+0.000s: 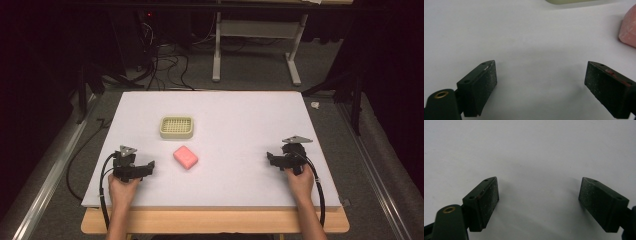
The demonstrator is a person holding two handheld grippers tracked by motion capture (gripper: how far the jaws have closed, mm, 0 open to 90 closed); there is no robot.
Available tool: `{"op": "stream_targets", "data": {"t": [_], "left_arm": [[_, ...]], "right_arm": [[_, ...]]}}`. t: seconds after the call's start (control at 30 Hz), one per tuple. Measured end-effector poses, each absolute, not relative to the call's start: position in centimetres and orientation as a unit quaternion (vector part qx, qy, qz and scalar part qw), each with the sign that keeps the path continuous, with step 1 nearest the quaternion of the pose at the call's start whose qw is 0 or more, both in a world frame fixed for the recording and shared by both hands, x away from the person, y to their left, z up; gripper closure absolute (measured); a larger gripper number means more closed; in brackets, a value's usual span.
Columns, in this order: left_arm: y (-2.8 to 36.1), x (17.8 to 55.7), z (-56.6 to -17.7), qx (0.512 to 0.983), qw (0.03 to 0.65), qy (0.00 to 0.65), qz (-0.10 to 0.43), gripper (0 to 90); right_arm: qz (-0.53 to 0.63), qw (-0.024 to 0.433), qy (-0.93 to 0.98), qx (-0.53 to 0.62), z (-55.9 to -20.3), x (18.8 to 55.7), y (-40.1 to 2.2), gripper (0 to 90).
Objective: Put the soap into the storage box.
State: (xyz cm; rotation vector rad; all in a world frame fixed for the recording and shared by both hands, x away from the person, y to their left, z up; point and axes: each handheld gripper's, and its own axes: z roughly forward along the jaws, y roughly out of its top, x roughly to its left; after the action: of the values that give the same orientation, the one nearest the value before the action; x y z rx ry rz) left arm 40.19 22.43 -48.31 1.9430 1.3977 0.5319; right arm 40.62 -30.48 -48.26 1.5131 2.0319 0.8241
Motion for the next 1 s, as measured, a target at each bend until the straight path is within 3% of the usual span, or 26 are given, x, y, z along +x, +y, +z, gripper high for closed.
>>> {"op": "stream_targets", "data": {"t": [0.27,1.0], "left_arm": [[21.8,39.6,-47.3,0.754,0.363,0.511,0.195,5.8],[17.3,38.8,-45.9,0.793,0.381,0.445,0.168,4.5]], "right_arm": [[0.301,0.236,0.741,0.552,-48.3,40.6,-30.5,17.0],[0.301,0.236,0.741,0.552,-48.3,40.6,-30.5,16.9]]}}
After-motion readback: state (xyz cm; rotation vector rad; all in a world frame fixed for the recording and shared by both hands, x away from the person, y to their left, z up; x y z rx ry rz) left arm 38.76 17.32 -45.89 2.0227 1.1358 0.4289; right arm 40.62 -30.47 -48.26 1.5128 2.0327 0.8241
